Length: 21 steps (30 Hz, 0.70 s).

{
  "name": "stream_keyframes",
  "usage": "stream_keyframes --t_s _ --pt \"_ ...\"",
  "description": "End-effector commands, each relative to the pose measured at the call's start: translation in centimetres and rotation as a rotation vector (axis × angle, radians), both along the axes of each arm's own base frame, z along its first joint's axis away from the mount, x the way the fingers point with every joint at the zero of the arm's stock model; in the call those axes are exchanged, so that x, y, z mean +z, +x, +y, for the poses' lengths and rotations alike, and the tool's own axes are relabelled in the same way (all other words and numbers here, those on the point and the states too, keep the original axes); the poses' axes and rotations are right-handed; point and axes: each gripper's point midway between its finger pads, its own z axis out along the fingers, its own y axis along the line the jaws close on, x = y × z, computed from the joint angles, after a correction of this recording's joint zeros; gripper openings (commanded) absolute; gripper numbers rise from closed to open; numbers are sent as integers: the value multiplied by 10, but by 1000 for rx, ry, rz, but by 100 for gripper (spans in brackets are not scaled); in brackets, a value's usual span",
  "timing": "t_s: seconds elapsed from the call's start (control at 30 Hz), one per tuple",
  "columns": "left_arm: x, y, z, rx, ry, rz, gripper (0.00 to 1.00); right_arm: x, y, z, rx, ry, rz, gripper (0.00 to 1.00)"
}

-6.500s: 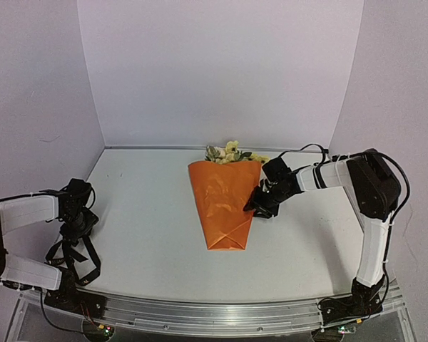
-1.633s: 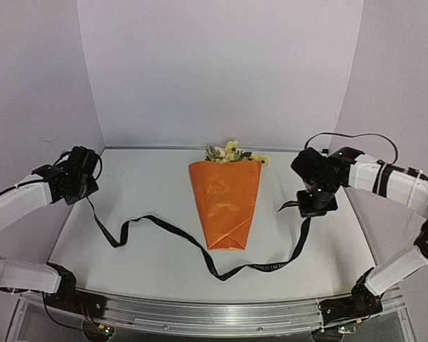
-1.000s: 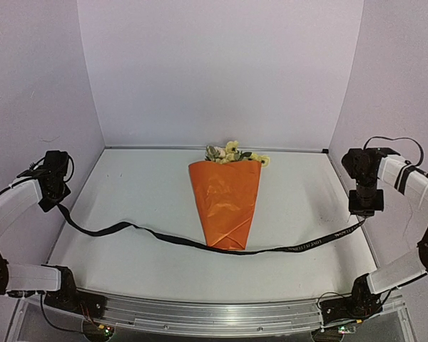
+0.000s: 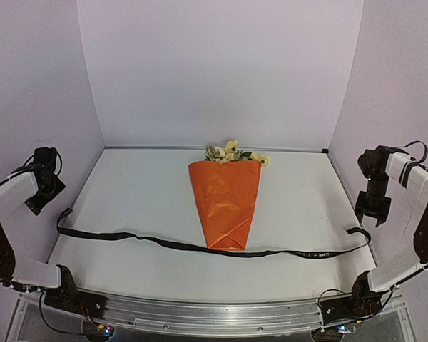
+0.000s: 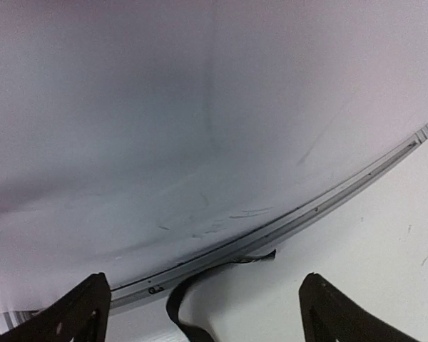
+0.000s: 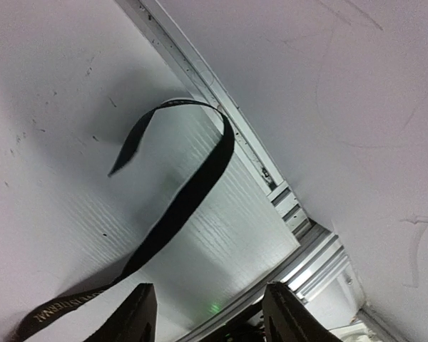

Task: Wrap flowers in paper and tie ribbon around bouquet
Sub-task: Straighten the ribbon at the center of the board.

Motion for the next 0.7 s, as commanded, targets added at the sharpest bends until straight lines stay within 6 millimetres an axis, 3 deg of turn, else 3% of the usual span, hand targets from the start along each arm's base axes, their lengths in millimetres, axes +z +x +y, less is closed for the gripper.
stream_keyframes --t_s 0.0,0.1,0.2,0.33,0.43,0.57,0.67 --pt "46 37 -6 -120 -12 -162 99 15 11 22 16 129 -82 64" --pt "57 55 -25 -236 -59 -220 100 16 18 39 50 203 -118 72" --pt "61 74 -62 -387 -99 -243 100 17 23 66 147 252 -140 77" --pt "57 97 -139 -636 -154 -229 100 13 33 112 286 322 -172 81" --pt "46 102 -202 -821 -242 -225 100 3 42 151 335 425 -202 83" --pt "28 96 -284 -1058 -359 -192 99 -14 50 206 445 498 -212 84" --pt "12 82 -332 -1208 -448 -159 97 -26 59 244 497 552 -235 85"
